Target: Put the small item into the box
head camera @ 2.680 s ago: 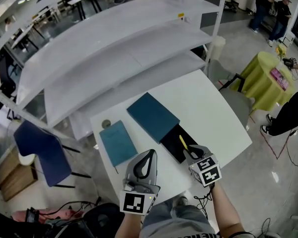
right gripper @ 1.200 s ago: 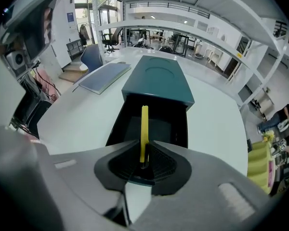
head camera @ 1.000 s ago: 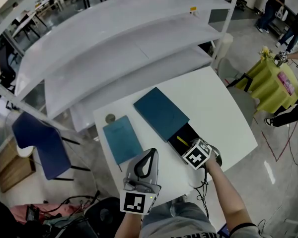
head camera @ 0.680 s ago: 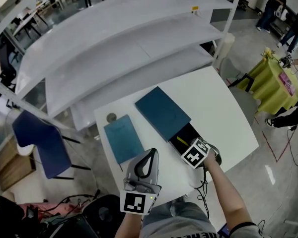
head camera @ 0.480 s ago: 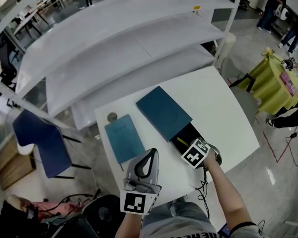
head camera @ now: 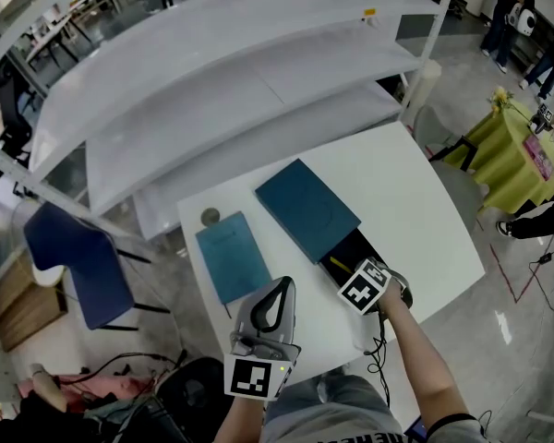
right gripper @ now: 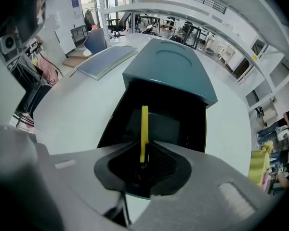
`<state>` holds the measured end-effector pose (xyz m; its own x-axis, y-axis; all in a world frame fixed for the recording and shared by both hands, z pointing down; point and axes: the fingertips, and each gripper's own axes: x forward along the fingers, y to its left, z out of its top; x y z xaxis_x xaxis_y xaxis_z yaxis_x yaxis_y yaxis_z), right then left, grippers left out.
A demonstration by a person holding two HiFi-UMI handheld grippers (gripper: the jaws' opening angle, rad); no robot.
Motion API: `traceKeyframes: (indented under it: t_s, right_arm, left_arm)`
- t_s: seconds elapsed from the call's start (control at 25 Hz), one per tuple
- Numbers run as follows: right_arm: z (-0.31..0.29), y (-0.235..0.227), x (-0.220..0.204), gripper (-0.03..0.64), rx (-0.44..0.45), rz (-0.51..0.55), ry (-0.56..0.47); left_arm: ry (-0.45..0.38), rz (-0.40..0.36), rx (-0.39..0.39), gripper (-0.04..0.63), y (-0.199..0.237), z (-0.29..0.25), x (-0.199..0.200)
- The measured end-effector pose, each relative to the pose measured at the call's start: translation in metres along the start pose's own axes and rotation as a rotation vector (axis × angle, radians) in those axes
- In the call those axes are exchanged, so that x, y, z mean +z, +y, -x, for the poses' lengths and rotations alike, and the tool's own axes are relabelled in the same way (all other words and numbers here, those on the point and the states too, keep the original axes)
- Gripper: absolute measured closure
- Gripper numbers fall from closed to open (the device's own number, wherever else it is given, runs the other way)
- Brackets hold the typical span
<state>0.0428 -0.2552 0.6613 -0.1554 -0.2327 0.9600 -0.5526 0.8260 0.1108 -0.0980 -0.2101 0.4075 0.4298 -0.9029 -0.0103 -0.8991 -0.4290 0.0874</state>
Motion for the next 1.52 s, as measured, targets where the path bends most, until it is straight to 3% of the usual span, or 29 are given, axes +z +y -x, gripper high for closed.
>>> traceKeyframes:
  t_s: [0.84,1.16,1.32,1.52]
  right_arm:
    - [0.003,0.0,0.004,0.523,0.018,-0.033,-0.063]
    - [0.022,-0.004,0.01,0.517,0.048,-0.124,-0.198]
    - [0.04,-0.004,0.013,0.604,0.06,-0.228,-0.296]
    - [0.054,0.003,0.011,0.612,0.107,-0.306,-0.396]
  left_arm:
    - [-0.001,-0.006,-0.006,0.575,0.0,0.0,-0.001]
    - [-0.005,0.0,-0.008,0.575,-0.004,0.001,0.0]
    - [-0.006,-0.012,-0.011,0.575,-0.007,0.001,0.001]
    - [-0.012,-0.019,-0.011,0.575,-0.011,0.001,0.005]
